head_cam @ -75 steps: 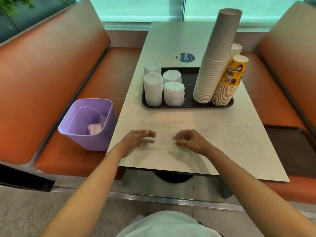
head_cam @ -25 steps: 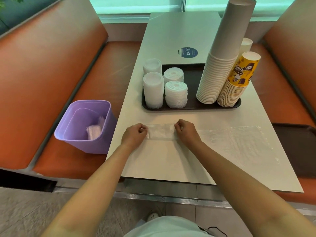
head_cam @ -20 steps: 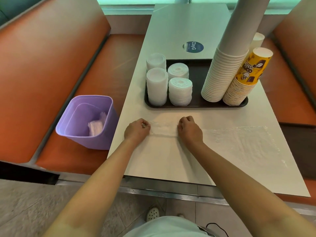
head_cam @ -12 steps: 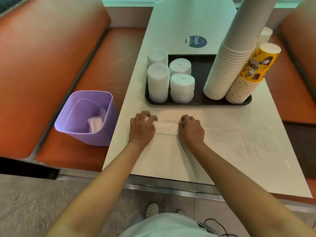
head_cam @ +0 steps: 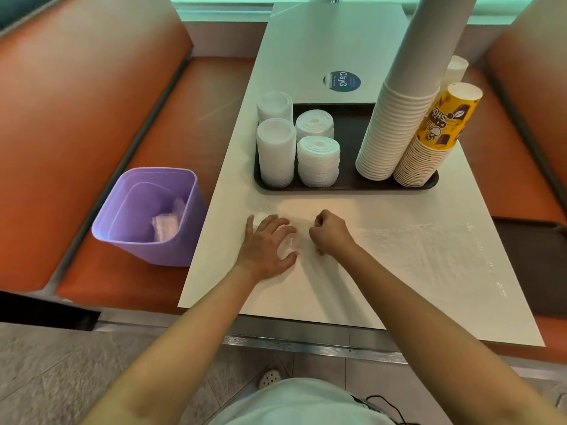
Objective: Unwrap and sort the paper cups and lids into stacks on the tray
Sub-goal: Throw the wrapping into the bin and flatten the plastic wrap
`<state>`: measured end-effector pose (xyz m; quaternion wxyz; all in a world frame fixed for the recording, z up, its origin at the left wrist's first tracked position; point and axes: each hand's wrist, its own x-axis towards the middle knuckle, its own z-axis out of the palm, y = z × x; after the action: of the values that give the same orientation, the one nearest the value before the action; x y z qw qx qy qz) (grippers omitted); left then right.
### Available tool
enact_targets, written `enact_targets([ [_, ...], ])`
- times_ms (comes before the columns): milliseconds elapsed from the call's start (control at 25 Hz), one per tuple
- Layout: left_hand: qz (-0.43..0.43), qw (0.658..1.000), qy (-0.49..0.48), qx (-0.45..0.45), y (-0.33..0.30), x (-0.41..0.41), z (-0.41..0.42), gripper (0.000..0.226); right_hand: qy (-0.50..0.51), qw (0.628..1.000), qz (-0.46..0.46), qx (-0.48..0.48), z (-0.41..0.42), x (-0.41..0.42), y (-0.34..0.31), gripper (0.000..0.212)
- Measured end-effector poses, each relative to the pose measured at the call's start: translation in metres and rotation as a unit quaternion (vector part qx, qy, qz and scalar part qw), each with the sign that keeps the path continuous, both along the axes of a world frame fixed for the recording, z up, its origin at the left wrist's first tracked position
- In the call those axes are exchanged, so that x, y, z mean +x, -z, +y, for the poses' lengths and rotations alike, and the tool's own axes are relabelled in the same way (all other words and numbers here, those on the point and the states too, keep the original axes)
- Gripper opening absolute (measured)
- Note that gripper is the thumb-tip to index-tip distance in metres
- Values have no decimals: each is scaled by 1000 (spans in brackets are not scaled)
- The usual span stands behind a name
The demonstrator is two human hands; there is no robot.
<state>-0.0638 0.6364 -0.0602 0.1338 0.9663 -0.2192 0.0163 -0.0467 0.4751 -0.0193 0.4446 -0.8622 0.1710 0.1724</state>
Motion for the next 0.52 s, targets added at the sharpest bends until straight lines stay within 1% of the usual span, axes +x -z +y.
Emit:
enact_targets([
  [80,-46,999,-17,-12,-5,-8,-7,48,47,991,42,121,1,-6,-6,9],
  [120,-60,997,-28,-33,-4,-10,-11,42,50,985,49,159,0,-8,-8,9],
  [200,-26,994,-47,-94,-3,-13,-16,26,39,981,31,188,-2,-13,-10,4],
  [240,16,988,-58,-140,-4,-15,-16,23,30,983,3,179,-5,-14,-11,3],
  [280,54,978,-71,-188,-5,-15,-15,22,16,987,-35,159,-10,-14,-10,8],
  [320,88,965,-80,-233,-6,-16,-13,20,-12,988,-78,135,-16,-15,-8,16],
  [360,117,951,-88,-273,-8,-18,-11,19,-60,986,-114,107,-23,-16,-5,30],
  [400,145,937,-99,-303,-10,-19,-9,17,-130,980,-132,67,-29,-18,-1,41],
  [440,165,925,-111,-323,-11,-19,-8,15,-200,970,-134,21,-32,-20,4,45],
  [480,178,919,-120,-332,-11,-19,-7,14,-252,960,-122,-15,-33,-23,8,40],
  [520,185,917,-128,-330,-11,-20,-6,14,-275,954,-110,-39,-32,-25,12,33],
])
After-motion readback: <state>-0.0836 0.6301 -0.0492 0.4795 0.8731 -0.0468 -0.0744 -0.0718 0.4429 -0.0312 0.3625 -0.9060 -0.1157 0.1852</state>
